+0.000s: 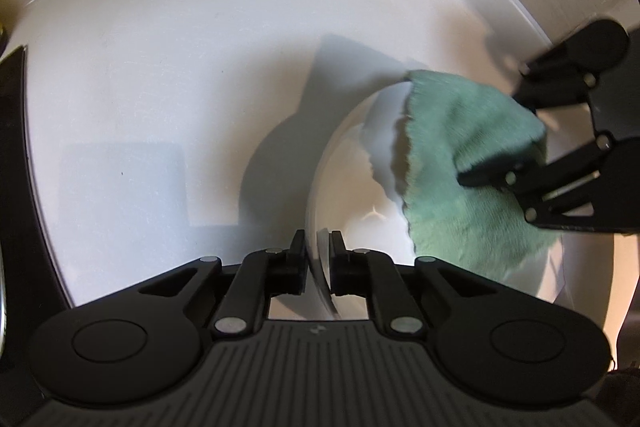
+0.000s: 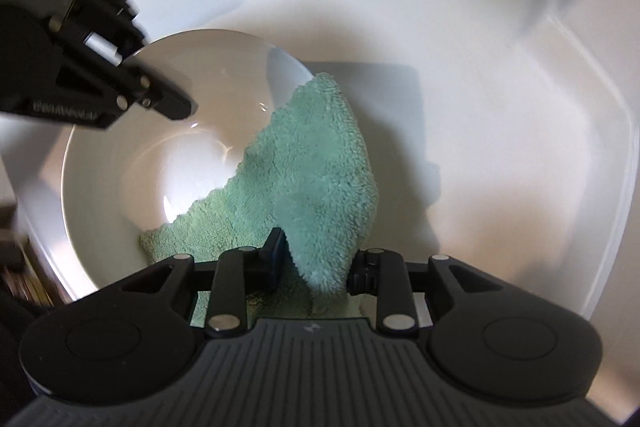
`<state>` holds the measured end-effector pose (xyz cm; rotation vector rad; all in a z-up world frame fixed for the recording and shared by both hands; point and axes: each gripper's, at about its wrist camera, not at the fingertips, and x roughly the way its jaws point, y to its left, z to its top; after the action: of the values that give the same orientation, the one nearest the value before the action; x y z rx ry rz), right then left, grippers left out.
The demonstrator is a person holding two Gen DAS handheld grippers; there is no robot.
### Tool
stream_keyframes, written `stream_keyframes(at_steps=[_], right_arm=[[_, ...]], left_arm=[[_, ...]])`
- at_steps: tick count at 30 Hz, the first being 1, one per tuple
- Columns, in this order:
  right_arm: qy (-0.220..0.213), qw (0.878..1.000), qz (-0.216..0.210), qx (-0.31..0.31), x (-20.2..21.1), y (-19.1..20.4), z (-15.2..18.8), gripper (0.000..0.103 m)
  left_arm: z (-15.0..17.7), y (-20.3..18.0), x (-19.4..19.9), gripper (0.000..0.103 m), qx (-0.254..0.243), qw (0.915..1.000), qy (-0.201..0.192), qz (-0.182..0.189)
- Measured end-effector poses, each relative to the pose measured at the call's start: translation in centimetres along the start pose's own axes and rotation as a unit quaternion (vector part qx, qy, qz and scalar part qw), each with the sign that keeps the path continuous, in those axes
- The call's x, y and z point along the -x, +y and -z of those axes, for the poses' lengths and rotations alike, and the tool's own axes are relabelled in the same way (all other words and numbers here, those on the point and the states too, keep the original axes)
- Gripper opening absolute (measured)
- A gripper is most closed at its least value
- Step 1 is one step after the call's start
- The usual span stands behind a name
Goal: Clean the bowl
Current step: 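Press the towel against the bowl's inner wall with the right gripper, then scrub the bowl bottom with the towel in the right gripper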
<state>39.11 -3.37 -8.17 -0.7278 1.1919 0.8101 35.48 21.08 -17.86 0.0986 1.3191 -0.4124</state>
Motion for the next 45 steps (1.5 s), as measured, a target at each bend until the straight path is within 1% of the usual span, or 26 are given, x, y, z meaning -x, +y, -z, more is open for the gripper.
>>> stream_keyframes(at_steps=[2, 4, 7, 8, 9, 11, 12, 14, 16, 18, 20, 21, 23, 24, 26, 27, 29, 32, 35, 37, 39, 40, 42, 43, 44, 45], right_arm=[[-0.006, 0.998, 0.0, 0.065, 0.0, 0.1, -0.3, 0.024], [-0.02, 0.991, -0.003, 0.13, 0.5, 0.2, -0.3, 0.024], [-0.023, 0.981, -0.008, 0.192, 0.5, 0.3, -0.8, 0.025], [-0.023, 0.978, -0.01, 0.207, 0.5, 0.3, -1.1, 0.025], [-0.021, 0.977, -0.009, 0.211, 0.3, 0.3, -1.5, 0.026], [-0.013, 0.981, 0.001, 0.193, -0.4, 0.1, -2.3, 0.026], [-0.013, 0.985, 0.005, 0.173, -0.5, 0.0, -2.6, 0.026], [-0.009, 0.993, 0.01, 0.119, -0.6, -0.4, -3.2, 0.026], [-0.004, 0.999, 0.017, 0.041, -0.6, -1.0, -2.9, 0.025], [0.007, 0.999, 0.02, -0.041, -0.4, -1.5, -2.0, 0.025], [0.005, 0.995, 0.02, -0.097, -0.1, -1.0, -0.2, 0.025], [0.004, 0.993, 0.015, -0.12, 0.0, -0.6, 0.8, 0.026], [0.003, 0.989, 0.005, -0.147, 0.4, -0.1, 2.3, 0.026], [0.003, 0.988, 0.001, -0.152, 0.3, 0.1, 2.7, 0.026], [-0.001, 0.991, 0.001, -0.132, -0.5, 0.5, 2.2, 0.025], [-0.001, 0.993, 0.001, -0.118, 0.2, 0.6, 2.4, 0.025], [0.002, 0.997, 0.005, -0.08, 0.5, 0.6, 2.2, 0.025], [0.006, 1.0, 0.0, -0.007, 0.3, -0.4, 1.1, 0.025], [0.002, 0.997, -0.006, 0.076, -0.3, 0.2, -0.1, 0.025], [-0.003, 0.991, -0.005, 0.133, -0.3, 0.9, -0.7, 0.025], [-0.005, 0.988, 0.001, 0.152, -0.5, 0.8, -1.5, 0.026], [-0.007, 0.989, 0.005, 0.15, -0.6, 0.7, -1.8, 0.026], [-0.009, 0.995, 0.012, 0.1, -0.5, 0.2, -1.8, 0.026], [-0.009, 0.998, 0.014, 0.058, -0.3, -0.1, -1.2, 0.025], [-0.009, 1.0, 0.016, 0.002, -0.2, -0.4, -1.0, 0.025], [-0.008, 0.998, 0.016, -0.053, -0.2, -0.9, -0.7, 0.025]], left_arm=[[-0.5, -0.1, 0.0, 0.01, -0.011, 0.9999, 0.006, -0.008], [-1.0, -0.1, 0.0, 0.011, -0.019, 0.9996, 0.013, -0.014], [-1.7, -0.4, -0.3, 0.014, -0.033, 0.9986, 0.033, -0.026], [-1.8, -0.6, -0.4, 0.018, -0.043, 0.9978, 0.038, -0.033], [-1.8, -0.8, -0.4, 0.018, -0.05, 0.9973, 0.039, -0.037], [-1.2, -0.9, -0.1, 0.016, -0.05, 0.9977, 0.032, -0.034], [-0.8, -0.8, 0.2, 0.015, -0.039, 0.9985, 0.025, -0.029], [-0.2, -0.2, 0.6, 0.013, -0.01, 0.9997, 0.012, -0.019], [0.3, 0.3, 0.9, 0.011, 0.014, 0.9999, 0.001, -0.01], [1.0, 0.6, 1.3, 0.01, 0.035, 0.9993, -0.011, -0.005], [1.4, 0.4, 1.6, 0.01, 0.045, 0.9987, -0.021, -0.006], [2.4, 0.9, 2.0, 0.01, 0.049, 0.9985, -0.026, -0.006], [5.5, 2.5, 3.5, 0.01, 0.05, 0.9982, -0.031, -0.006], [5.7, 2.3, 3.7, 0.011, 0.047, 0.9984, -0.031, -0.009], [6.0, 2.0, 4.0, 0.011, 0.038, 0.9988, -0.028, -0.012], [6.2, 1.9, 4.1, 0.011, 0.031, 0.9991, -0.024, -0.011], [6.7, 1.7, 4.7, 0.012, 0.016, 0.9997, -0.017, -0.003], [6.9, 1.7, 5.9, 0.012, 0.004, 0.9996, -0.026, -0.005], [6.7, 1.4, 6.5, 0.012, -0.014, 0.9996, -0.019, -0.015], [6.8, 0.9, 6.5, 0.009, -0.04, 0.9984, -0.006, -0.039], [7.2, 0.6, 6.8, 0.01, -0.049, 0.9977, -0.004, -0.046], [7.4, 0.6, 6.9, 0.01, -0.047, 0.9977, -0.006, -0.047], [8.0, 0.7, 7.3, 0.01, -0.033, 0.9983, -0.014, -0.047], [8.3, 0.8, 7.4, 0.009, -0.025, 0.9984, -0.019, -0.046], [8.6, 0.9, 7.6, 0.009, -0.018, 0.9985, -0.023, -0.046], [9.0, 0.9, 7.8, 0.009, -0.011, 0.9985, -0.028, -0.046]])
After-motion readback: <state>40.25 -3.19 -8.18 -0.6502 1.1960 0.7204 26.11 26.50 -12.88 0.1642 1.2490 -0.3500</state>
